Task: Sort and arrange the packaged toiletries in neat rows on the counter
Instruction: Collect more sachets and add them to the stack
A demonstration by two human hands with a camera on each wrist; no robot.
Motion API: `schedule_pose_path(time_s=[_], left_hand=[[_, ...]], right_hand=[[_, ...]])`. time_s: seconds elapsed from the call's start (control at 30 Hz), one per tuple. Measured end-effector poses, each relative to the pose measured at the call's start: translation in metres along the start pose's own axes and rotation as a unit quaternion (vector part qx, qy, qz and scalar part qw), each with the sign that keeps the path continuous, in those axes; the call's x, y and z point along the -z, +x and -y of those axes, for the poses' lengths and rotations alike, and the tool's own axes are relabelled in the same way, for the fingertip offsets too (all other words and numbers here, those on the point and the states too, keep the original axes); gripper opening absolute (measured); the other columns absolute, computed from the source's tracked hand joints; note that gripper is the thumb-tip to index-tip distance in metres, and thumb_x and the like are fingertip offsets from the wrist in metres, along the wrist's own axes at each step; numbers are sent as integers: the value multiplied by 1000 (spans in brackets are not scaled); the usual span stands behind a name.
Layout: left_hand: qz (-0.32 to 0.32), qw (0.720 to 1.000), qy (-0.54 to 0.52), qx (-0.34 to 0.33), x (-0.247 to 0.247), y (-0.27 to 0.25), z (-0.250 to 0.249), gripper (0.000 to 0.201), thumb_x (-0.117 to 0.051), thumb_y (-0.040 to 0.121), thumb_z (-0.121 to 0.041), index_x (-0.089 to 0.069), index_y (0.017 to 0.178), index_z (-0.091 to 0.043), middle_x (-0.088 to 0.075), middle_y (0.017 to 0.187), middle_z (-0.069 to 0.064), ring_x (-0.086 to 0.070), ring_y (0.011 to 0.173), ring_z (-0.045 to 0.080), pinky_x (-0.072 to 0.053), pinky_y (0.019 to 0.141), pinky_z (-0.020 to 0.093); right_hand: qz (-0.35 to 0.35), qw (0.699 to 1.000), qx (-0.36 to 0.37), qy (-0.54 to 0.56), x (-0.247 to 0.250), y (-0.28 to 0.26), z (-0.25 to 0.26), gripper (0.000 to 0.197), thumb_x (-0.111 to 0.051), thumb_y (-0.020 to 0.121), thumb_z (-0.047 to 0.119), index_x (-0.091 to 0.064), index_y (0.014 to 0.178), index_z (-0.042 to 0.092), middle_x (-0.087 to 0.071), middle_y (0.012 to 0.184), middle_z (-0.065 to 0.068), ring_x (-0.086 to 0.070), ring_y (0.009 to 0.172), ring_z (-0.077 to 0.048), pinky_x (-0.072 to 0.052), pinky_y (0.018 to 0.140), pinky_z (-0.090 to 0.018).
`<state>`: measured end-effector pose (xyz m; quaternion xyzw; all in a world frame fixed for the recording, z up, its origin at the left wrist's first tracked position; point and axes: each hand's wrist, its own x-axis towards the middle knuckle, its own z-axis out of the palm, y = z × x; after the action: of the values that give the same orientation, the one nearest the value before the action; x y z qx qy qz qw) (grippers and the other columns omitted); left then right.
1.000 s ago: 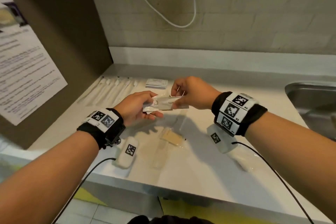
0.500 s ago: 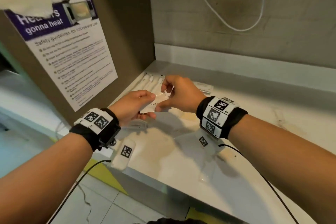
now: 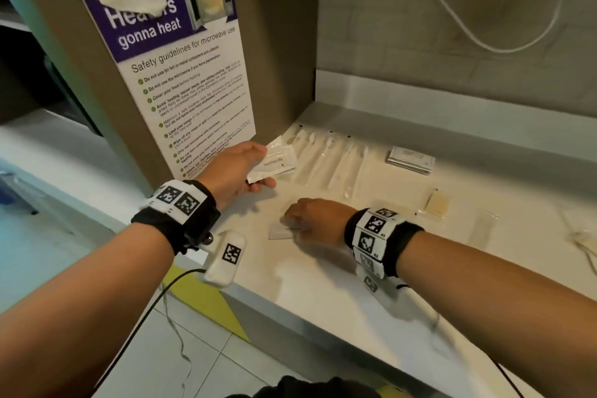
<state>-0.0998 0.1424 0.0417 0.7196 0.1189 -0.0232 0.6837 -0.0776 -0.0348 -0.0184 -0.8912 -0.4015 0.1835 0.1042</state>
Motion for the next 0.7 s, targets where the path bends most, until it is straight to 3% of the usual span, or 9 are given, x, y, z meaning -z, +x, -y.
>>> schedule_pose_path(time_s=[0.07, 0.17, 0.23, 0.33, 0.43, 0.57, 0.63, 0.7], left_hand=[[15, 1000, 6, -2, -2, 3, 2, 16, -45, 103, -20, -57, 96, -13, -69, 92, 14, -66, 59, 21, -38, 49, 25], [32, 999, 13, 6, -6, 8, 4, 18, -44, 103, -20, -58, 94, -15, -68, 93, 14, -67, 58, 20, -40, 46, 22], [45, 999, 11, 13, -9, 10, 6, 16, -44, 103, -19, -58, 97, -14, -65, 98, 15, -68, 58, 20, -39, 46, 23], [66, 998, 1, 21, -13, 11, 7, 14, -44, 103, -18, -57, 102, -12, -62, 102, 17, -68, 57, 21, -39, 43, 20], [73, 997, 1, 30, -16, 11, 7, 18, -43, 103, -17, -56, 112, -8, -63, 101, 19, -67, 53, 19, -38, 38, 17], [78, 996, 2, 46, -20, 9, 7, 18, -40, 104, -15, -55, 111, -8, -62, 90, 19, -61, 41, 13, -32, 31, 13], [82, 996, -1, 47, -22, 9, 6, 18, -40, 104, -13, -55, 112, -8, -62, 88, 18, -60, 39, 13, -30, 29, 12], [89, 995, -5, 46, -25, 10, 7, 18, -40, 104, -12, -54, 113, -7, -62, 94, 20, -63, 44, 15, -31, 30, 12]], right_hand=[[7, 1000, -27, -7, -9, 6, 1, 7, -51, 87, 12, -51, 89, 18, -45, 99, -3, -48, 90, -21, -44, 85, -34], [2, 998, -60, -2, -10, 6, 0, 11, -54, 87, 17, -43, 88, 20, -41, 97, 0, -47, 85, -22, -42, 78, -33], [4, 997, -74, 16, -8, 3, -2, 14, -60, 86, 20, -46, 87, 21, -44, 94, 0, -48, 83, -20, -37, 72, -28], [20, 992, -100, 75, -6, -3, -7, 17, -72, 78, 22, -57, 85, 21, -54, 90, 4, -54, 83, -17, -41, 71, -24], [26, 987, -112, 111, -6, -8, -11, 26, -76, 73, 20, -55, 87, 23, -55, 84, 8, -55, 83, -15, -43, 67, -22], [31, 982, -130, 134, -8, -14, -10, 47, -78, 76, 28, -53, 113, 17, -58, 98, 5, -55, 89, -16, -44, 75, -26], [21, 985, -137, 105, -7, -16, -8, 43, -77, 77, 29, -55, 111, 15, -60, 103, 1, -56, 92, -19, -46, 78, -30], [15, 985, -150, 84, -7, -16, -6, 35, -77, 76, 28, -56, 100, 16, -57, 100, -1, -55, 90, -21, -43, 74, -30]])
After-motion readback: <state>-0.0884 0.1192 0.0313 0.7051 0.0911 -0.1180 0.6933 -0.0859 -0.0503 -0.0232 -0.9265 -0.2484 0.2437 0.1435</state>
